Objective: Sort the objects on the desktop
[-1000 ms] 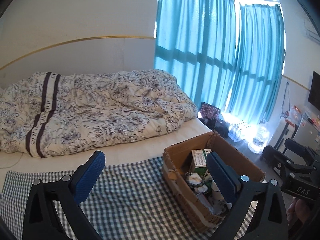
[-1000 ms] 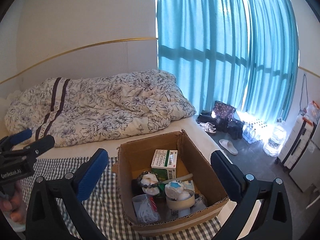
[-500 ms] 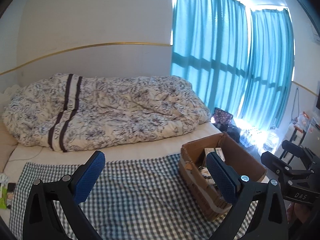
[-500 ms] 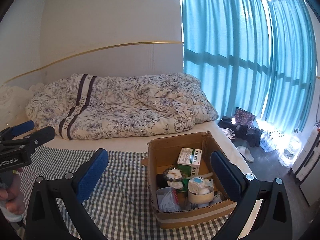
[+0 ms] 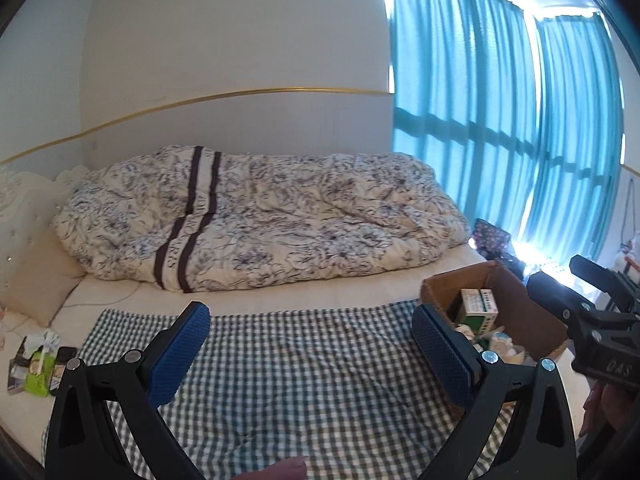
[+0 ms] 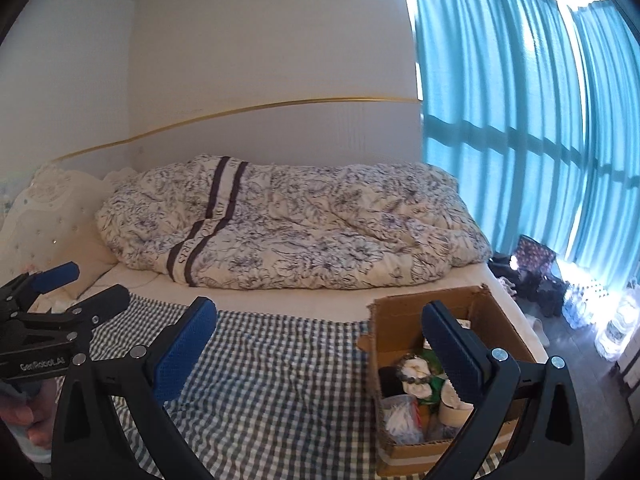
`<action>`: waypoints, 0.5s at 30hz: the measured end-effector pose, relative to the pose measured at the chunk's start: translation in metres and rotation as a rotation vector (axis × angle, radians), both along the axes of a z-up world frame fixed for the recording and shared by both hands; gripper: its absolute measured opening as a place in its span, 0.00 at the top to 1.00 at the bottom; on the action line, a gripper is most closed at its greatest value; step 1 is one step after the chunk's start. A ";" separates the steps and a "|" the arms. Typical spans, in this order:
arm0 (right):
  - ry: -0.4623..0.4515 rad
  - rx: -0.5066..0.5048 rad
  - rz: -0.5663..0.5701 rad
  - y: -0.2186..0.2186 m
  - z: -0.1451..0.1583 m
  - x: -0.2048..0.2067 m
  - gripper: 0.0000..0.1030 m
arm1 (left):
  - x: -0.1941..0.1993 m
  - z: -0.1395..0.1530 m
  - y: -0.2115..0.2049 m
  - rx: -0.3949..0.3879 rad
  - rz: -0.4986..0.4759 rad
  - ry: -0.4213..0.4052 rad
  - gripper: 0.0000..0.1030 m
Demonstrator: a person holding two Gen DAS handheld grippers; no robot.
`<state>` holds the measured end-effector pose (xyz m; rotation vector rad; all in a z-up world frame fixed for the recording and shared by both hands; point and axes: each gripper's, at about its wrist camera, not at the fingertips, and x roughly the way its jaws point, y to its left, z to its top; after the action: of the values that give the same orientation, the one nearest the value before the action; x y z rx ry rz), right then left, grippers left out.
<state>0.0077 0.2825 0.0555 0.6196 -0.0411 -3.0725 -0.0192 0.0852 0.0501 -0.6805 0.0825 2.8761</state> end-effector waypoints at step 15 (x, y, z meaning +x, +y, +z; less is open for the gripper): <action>-0.043 0.020 0.104 -0.037 -0.019 -0.016 0.00 | -0.001 -0.006 -0.042 0.009 0.121 -0.021 0.00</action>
<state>-0.0083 0.2455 0.0367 0.6669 0.0208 -2.9628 -0.0202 0.0435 0.0443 -0.7378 0.0261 2.9818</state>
